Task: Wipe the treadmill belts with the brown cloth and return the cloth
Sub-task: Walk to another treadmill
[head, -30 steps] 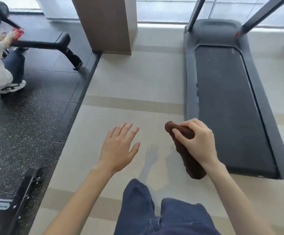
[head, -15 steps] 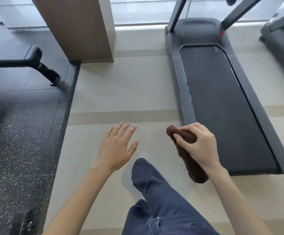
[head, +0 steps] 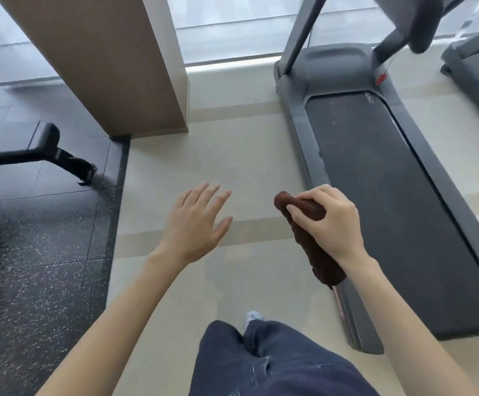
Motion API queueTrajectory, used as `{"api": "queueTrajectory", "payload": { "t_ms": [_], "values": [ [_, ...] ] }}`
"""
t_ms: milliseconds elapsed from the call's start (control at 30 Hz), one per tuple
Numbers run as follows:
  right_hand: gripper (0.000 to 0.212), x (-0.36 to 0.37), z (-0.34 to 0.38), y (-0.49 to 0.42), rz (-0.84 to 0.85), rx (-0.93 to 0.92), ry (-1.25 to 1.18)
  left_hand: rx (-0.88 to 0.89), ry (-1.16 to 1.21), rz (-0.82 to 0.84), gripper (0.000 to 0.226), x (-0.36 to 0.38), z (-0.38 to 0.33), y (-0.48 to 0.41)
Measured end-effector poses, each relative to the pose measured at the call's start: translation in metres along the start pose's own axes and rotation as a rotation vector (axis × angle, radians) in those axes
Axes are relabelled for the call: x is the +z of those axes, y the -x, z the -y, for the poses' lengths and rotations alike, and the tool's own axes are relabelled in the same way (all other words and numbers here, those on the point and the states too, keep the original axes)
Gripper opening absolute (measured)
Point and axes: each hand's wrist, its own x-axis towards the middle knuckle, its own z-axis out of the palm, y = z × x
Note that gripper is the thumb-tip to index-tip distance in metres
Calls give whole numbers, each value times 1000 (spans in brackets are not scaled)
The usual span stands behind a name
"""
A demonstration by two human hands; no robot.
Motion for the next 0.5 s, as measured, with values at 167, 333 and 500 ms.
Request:
{"api": "queueTrajectory", "payload": {
  "t_ms": [167,333,500],
  "values": [
    [13,20,-2,-51,-44,54,-17,94,9,31,53,6,24,-65],
    [17,44,-5,-114,-111,100,19,208,12,67,53,8,66,-144],
    [14,64,9,-196,-260,155,40,336,1,78,53,-11,114,-245]
  ]
}}
